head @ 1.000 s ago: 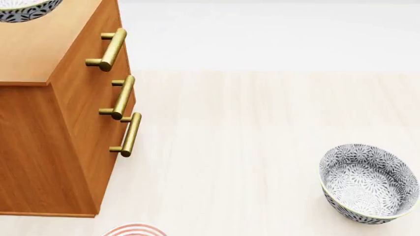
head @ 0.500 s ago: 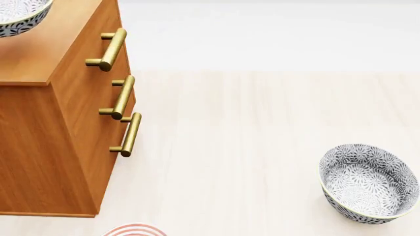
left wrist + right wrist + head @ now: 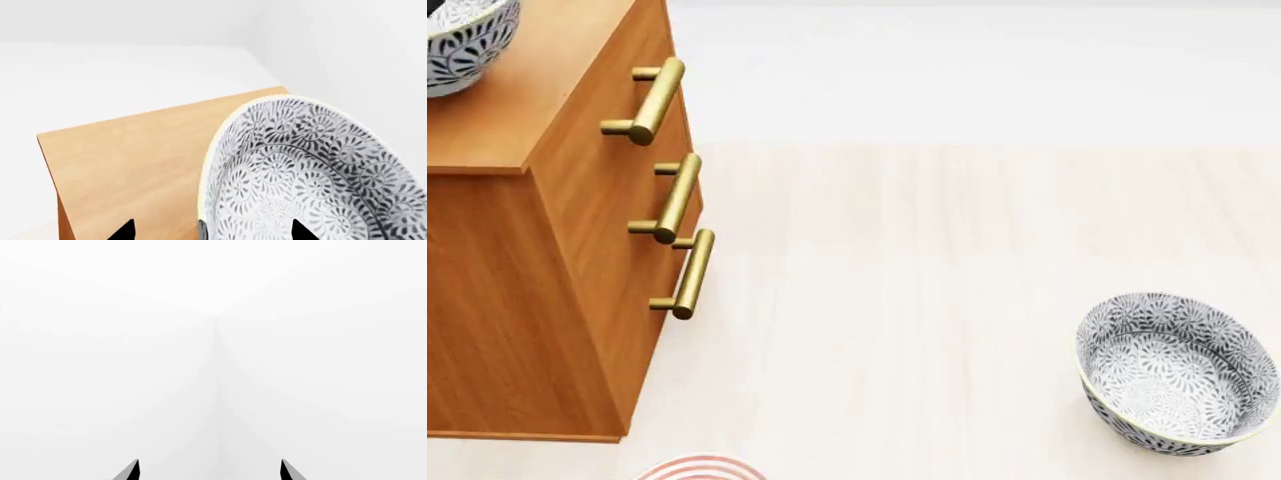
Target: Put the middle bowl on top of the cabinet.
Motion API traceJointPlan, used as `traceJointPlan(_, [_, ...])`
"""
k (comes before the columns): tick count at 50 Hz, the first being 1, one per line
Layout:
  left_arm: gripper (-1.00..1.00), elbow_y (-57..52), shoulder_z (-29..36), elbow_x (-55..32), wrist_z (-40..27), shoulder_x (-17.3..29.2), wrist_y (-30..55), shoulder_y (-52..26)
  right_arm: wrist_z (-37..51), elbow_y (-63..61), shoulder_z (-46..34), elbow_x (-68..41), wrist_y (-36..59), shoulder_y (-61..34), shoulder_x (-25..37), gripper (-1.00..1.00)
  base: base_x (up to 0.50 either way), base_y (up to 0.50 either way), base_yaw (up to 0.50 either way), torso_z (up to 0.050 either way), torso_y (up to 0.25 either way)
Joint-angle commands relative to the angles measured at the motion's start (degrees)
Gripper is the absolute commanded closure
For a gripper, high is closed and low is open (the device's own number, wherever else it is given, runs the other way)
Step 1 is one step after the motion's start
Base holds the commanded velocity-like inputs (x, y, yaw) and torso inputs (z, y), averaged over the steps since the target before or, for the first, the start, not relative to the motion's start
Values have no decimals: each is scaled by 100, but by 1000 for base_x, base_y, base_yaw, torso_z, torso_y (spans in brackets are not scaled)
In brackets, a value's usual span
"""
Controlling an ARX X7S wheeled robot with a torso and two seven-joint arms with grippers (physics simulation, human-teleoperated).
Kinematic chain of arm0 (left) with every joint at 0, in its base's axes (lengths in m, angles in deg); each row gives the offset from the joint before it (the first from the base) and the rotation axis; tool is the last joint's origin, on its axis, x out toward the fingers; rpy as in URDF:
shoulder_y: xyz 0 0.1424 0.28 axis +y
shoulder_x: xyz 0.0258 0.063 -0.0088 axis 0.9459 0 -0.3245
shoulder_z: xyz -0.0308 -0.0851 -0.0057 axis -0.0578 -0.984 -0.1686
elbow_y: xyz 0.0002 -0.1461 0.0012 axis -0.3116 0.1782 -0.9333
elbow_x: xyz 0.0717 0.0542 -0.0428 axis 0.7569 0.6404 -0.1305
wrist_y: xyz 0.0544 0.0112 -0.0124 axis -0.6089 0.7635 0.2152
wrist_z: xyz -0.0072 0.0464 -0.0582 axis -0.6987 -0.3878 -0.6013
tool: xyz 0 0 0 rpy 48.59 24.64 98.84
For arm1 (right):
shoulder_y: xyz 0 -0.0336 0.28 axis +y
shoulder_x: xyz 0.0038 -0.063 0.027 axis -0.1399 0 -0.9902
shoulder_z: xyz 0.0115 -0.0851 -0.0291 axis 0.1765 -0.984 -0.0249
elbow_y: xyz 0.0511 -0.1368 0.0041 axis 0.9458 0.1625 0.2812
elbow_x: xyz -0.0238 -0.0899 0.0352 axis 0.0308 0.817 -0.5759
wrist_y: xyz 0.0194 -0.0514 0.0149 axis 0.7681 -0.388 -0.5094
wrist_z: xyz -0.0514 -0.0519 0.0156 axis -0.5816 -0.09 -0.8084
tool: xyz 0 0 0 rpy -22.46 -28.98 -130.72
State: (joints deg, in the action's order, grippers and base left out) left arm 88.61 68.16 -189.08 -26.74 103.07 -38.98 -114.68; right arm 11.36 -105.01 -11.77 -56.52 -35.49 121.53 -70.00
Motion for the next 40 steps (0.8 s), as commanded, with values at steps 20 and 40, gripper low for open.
traceJointPlan(20, [-100, -2925, 112, 985, -951, 1329, -596, -229, 47, 46, -18, -16, -1, -20, 84, -100, 0, 0, 0, 0, 0])
traceJointPlan(40, [-100, -5606, 306, 2288, -1073, 2440, -1064, 76, 43, 62, -55, 2, 80, -106, 174, -100, 0, 0, 0, 0, 0])
